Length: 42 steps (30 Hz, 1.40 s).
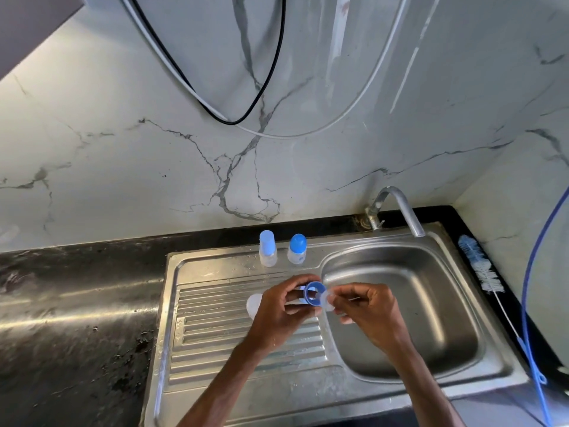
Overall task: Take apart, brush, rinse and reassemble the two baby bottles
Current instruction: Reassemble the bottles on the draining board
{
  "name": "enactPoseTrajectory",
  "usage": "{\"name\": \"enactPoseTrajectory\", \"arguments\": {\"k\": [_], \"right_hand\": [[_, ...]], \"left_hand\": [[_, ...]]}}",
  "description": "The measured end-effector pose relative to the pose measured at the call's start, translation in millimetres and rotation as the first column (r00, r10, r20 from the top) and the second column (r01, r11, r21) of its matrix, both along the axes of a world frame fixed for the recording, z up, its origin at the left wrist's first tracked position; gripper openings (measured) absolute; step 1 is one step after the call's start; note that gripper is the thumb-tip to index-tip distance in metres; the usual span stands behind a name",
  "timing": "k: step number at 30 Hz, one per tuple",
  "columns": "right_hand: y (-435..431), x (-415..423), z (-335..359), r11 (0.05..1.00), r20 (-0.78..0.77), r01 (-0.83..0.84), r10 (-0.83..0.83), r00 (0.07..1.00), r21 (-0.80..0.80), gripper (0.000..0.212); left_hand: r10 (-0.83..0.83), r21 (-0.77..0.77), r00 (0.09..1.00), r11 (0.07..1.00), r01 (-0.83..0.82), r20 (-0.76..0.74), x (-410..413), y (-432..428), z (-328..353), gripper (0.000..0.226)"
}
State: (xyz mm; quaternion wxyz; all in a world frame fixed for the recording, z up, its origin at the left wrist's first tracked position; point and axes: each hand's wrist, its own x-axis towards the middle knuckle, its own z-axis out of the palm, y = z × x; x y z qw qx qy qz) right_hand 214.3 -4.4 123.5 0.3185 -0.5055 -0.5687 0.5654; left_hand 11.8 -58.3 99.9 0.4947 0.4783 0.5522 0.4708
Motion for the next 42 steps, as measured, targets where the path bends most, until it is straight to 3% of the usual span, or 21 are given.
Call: {"name": "enactPoseTrajectory", "arguments": {"k": [12, 17, 19, 24, 29, 32, 36, 39, 42], "right_hand": [[1, -16, 5, 0.997, 0.092, 0.027, -0.034, 0.995, 0.078, 0.018], [6, -23, 4, 0.978, -0.069, -0.004, -0.011, 0.998, -0.210, 0.027], [5, -24, 4, 0.970, -0.088, -0.037, 0.016, 0.996, -0.241, 0.028], [-2, -26, -2, 0.996, 0.061, 0.067, -0.063, 0.996, -0.060, 0.015], [-13, -32, -6, 0.990, 0.190, 0.058, -0.083, 0.978, 0.132, 0.016], [-18, -37, -10, 0.967, 0.274, 0.045, -0.115, 0.955, 0.249, 0.014], [-16, -35, -13, 0.988, 0.255, 0.000, -0.040, 0.966, 0.156, 0.015], [-4, -24, -7, 0.992, 0.045, -0.110, 0.113, 0.993, -0.056, 0.017], [1, -14, -4, 0.978, -0.023, -0.188, 0.186, 0.982, -0.093, 0.025]], "left_hand": [[0.057, 0.218, 0.937, 0.976, 0.020, -0.343, -6, -2, 7, 0.055], [0.048, 0.232, 0.944, 0.972, 0.031, -0.327, -3, -4, 9, 0.055], [0.021, 0.184, 0.945, 0.982, 0.041, -0.326, -3, -5, 6, 0.055], [-0.005, -0.071, 0.986, 0.997, -0.007, -0.165, 1, -10, 3, 0.066], [0.188, -0.156, 0.980, 0.968, -0.197, -0.072, 11, -9, 2, 0.024], [0.247, -0.141, 0.954, 0.952, -0.271, -0.169, 22, -8, 2, 0.015], [0.211, -0.185, 0.957, 0.951, -0.249, -0.200, 20, -5, 1, 0.017], [0.146, -0.273, 0.989, 0.952, -0.142, -0.007, 7, -5, 1, 0.034], [0.158, -0.371, 0.957, 0.927, -0.059, 0.242, -7, -5, -1, 0.041]]}}
